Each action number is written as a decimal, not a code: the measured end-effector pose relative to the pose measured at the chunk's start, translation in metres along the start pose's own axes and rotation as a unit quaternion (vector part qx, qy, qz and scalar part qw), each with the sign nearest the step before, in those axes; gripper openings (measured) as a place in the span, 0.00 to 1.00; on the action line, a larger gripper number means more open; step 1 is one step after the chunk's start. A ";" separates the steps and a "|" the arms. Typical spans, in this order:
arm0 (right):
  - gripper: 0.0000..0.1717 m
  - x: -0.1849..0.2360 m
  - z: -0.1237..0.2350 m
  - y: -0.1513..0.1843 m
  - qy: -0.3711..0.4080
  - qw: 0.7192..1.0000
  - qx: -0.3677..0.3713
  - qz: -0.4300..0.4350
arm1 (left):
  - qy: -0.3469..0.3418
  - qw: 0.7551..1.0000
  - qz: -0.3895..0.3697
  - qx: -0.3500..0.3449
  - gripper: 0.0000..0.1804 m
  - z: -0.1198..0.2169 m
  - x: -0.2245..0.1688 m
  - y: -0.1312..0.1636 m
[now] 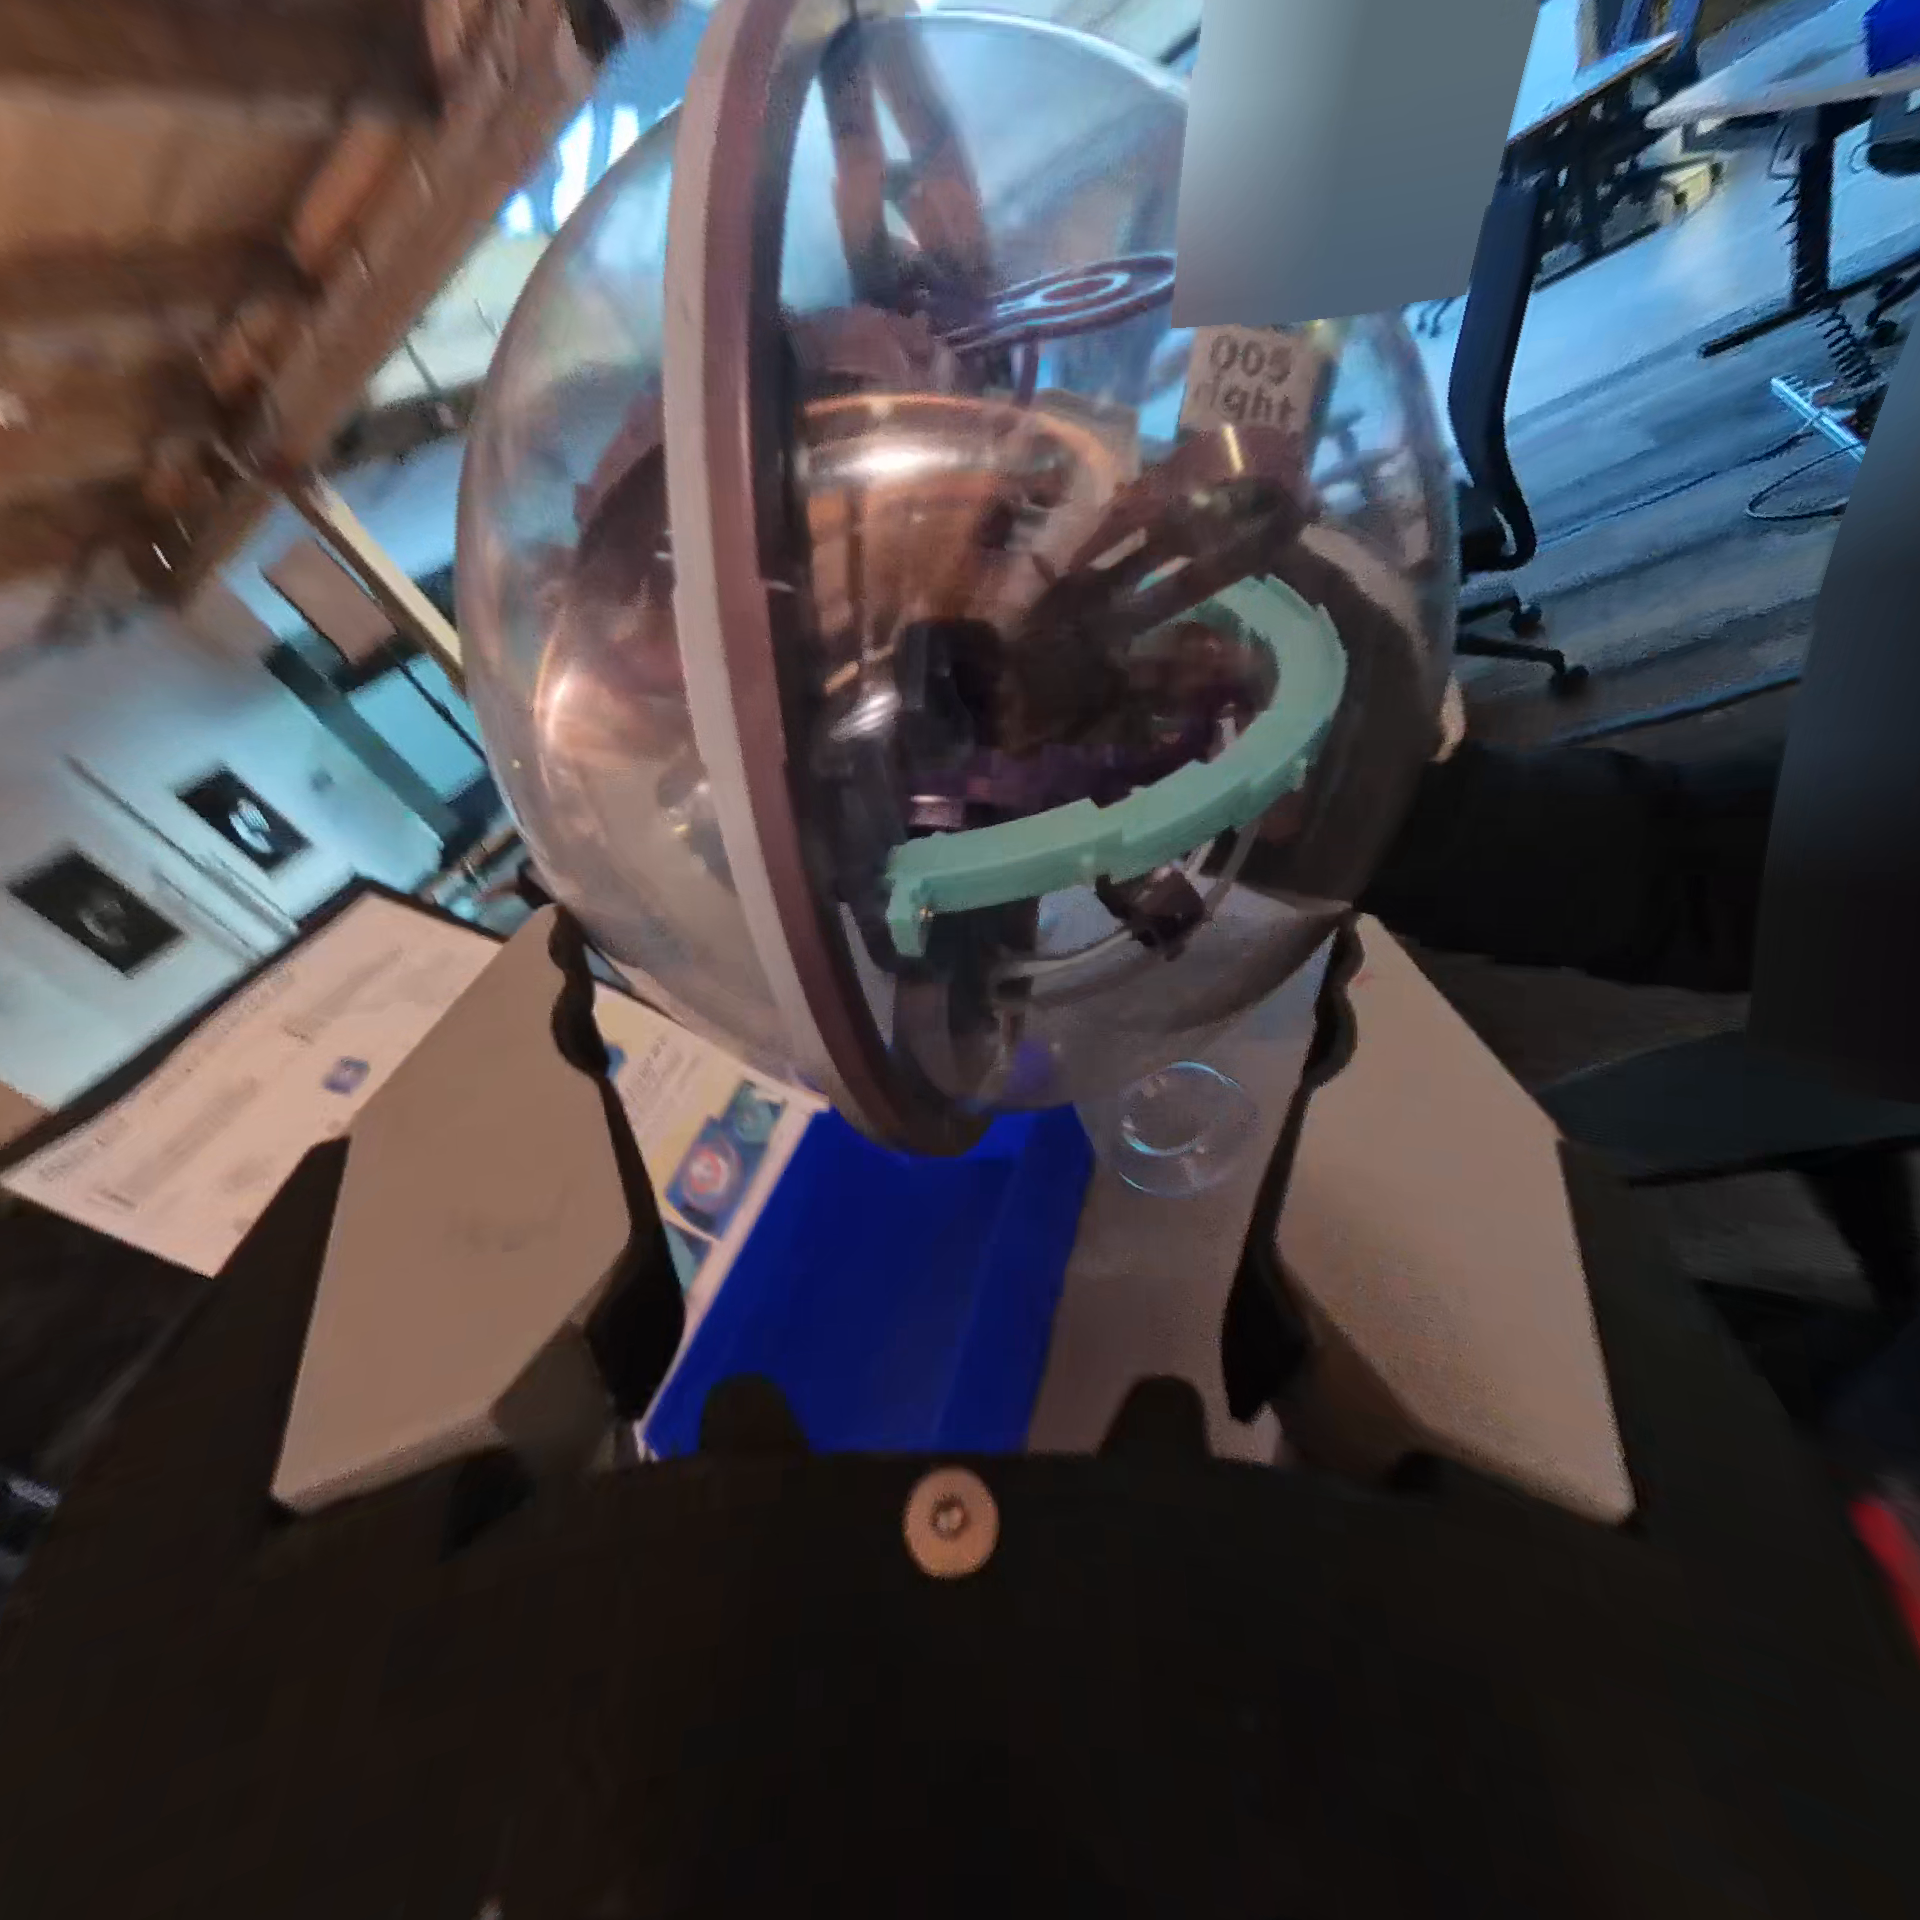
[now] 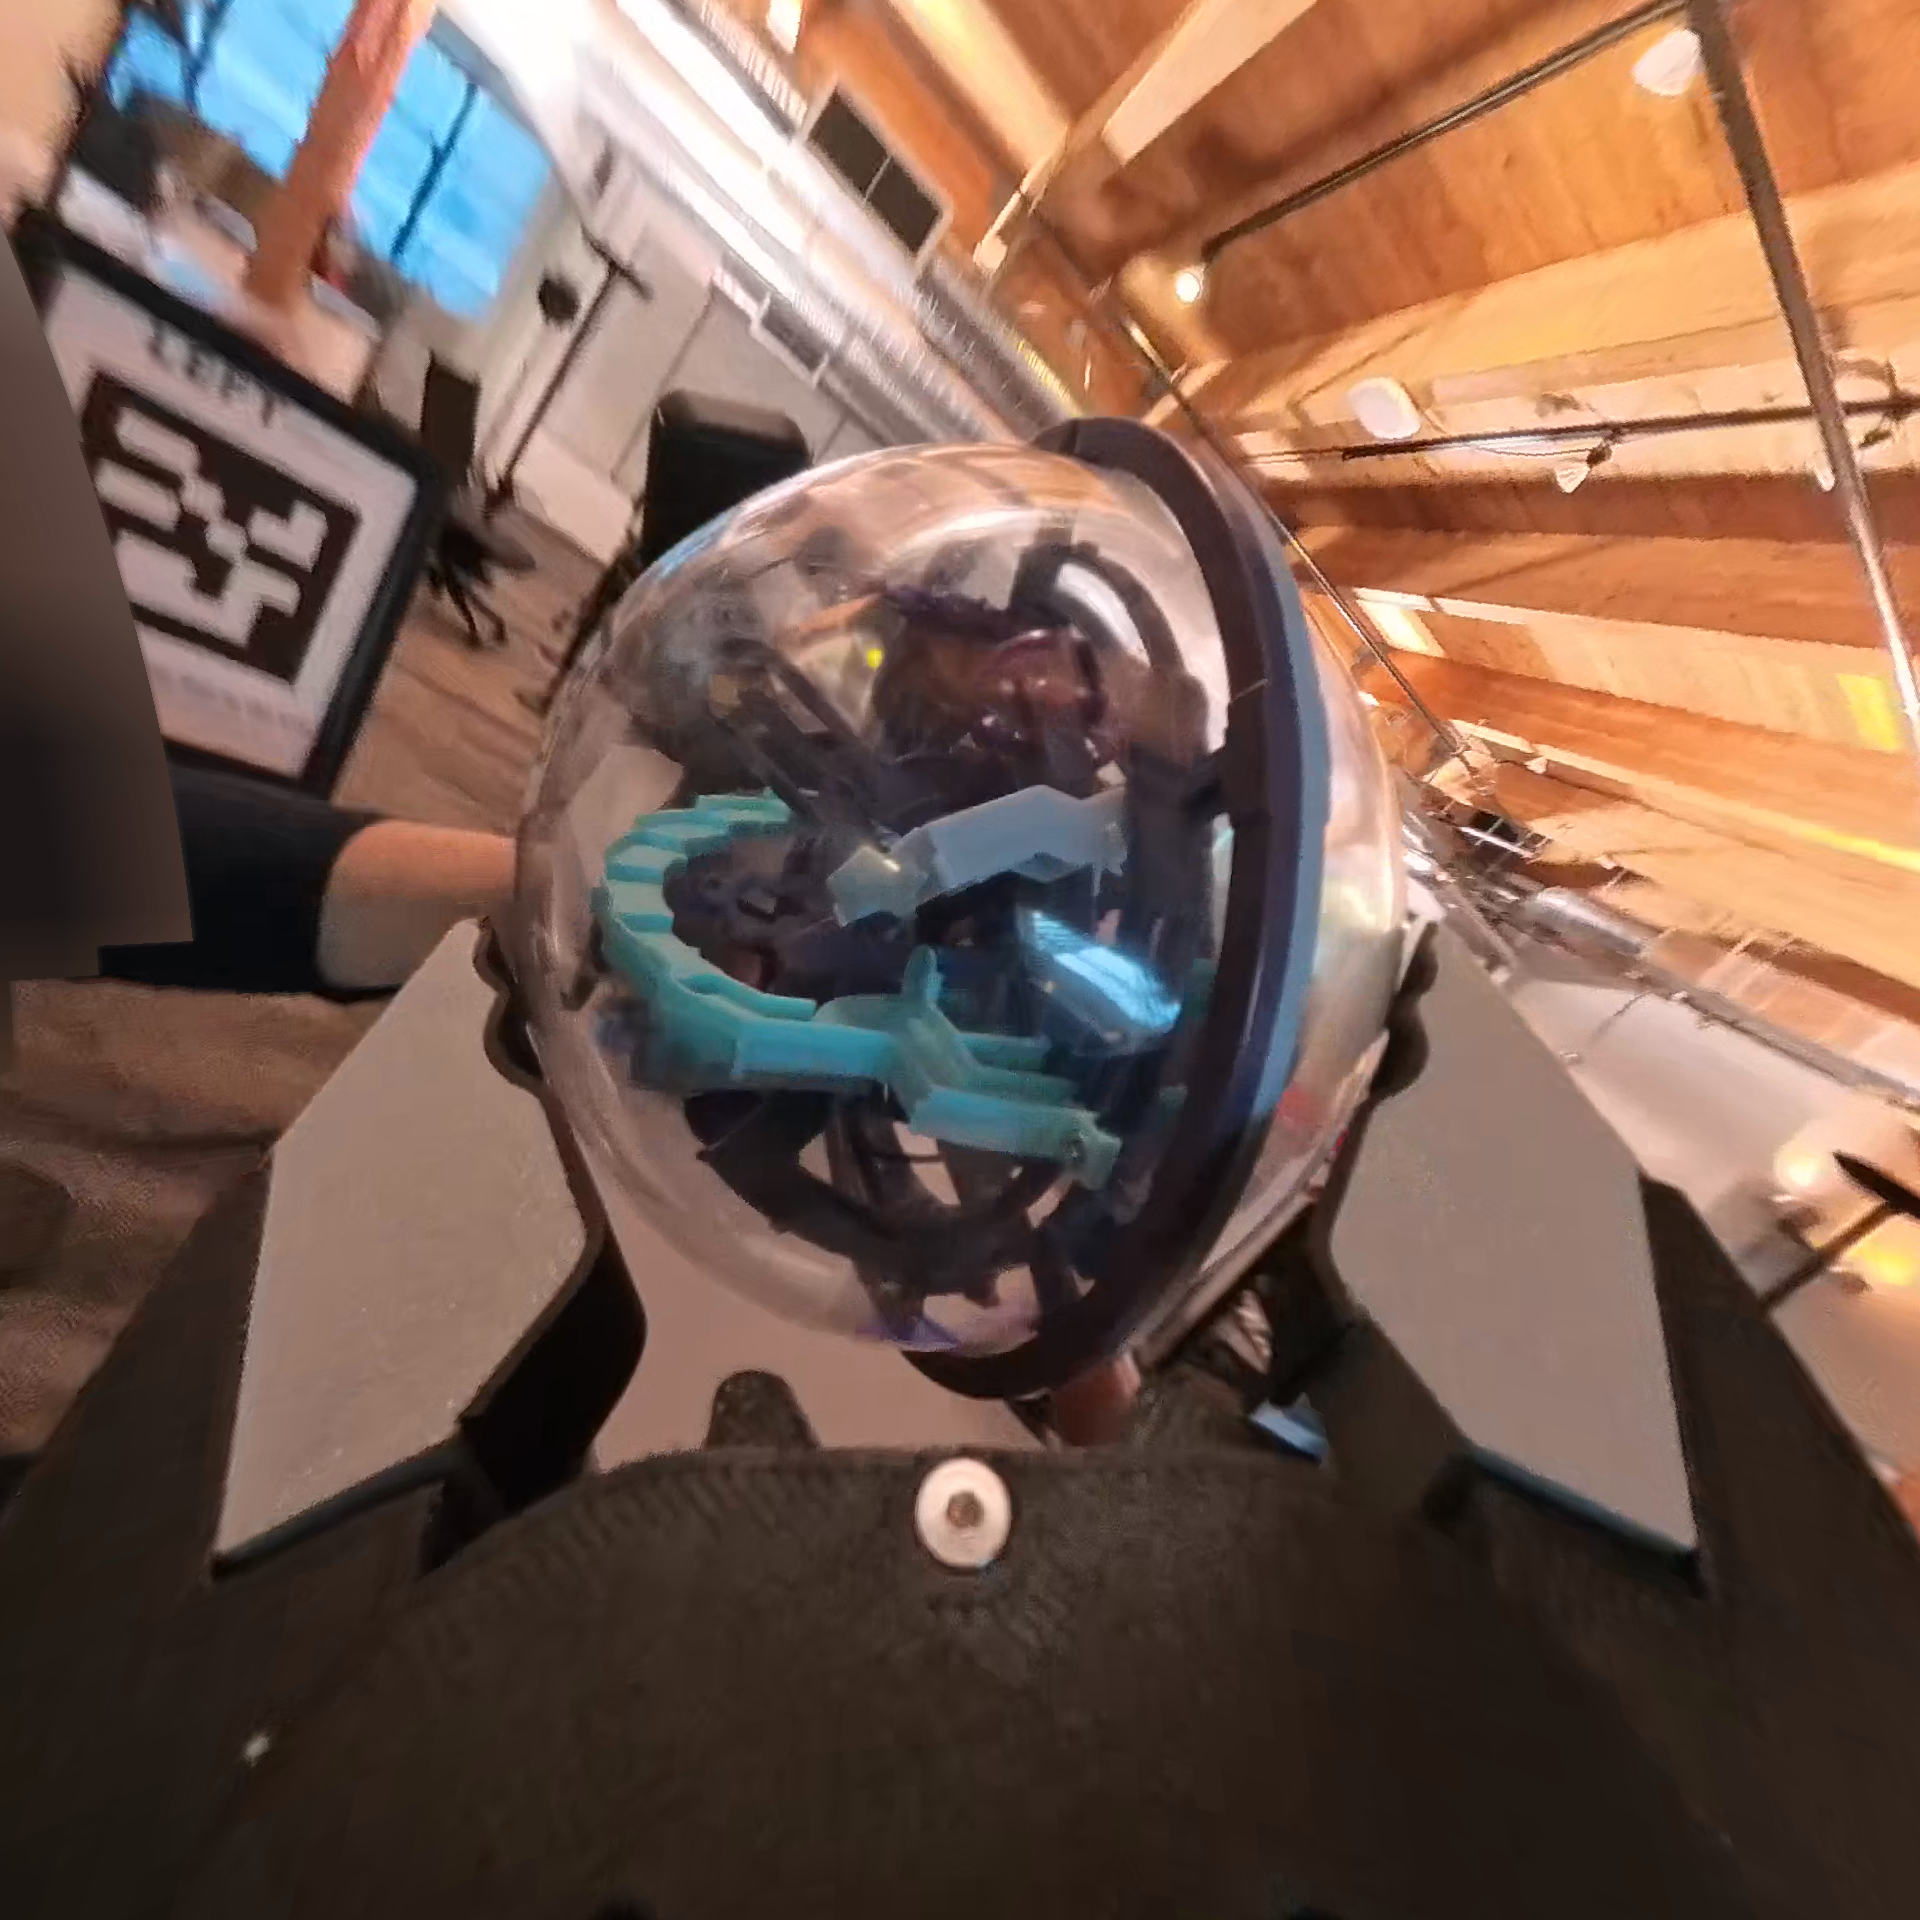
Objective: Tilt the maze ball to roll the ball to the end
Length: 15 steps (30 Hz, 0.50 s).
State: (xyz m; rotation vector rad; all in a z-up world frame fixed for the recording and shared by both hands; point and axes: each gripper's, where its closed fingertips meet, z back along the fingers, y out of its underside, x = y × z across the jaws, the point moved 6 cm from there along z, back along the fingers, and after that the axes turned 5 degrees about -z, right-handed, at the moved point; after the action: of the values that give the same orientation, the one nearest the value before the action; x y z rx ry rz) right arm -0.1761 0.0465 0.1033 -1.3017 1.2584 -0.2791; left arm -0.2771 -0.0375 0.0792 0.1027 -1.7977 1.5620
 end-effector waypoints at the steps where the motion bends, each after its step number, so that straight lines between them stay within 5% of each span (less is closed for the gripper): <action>1: 0.91 0.002 -0.003 -0.003 -0.003 1.000 0.012 0.024 | -0.003 1.000 -0.012 -0.011 0.75 0.002 0.001 0.002; 15: 0.91 -0.012 0.001 -0.040 -0.014 0.995 -0.088 0.038 | -0.021 0.996 -0.074 0.039 0.75 0.002 0.010 -0.058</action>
State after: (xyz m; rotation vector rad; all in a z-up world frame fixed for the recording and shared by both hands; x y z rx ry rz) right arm -0.1608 0.0426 0.1420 -1.3979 1.3296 -0.0969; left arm -0.2560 -0.0498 0.1327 0.3012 -1.7198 1.5338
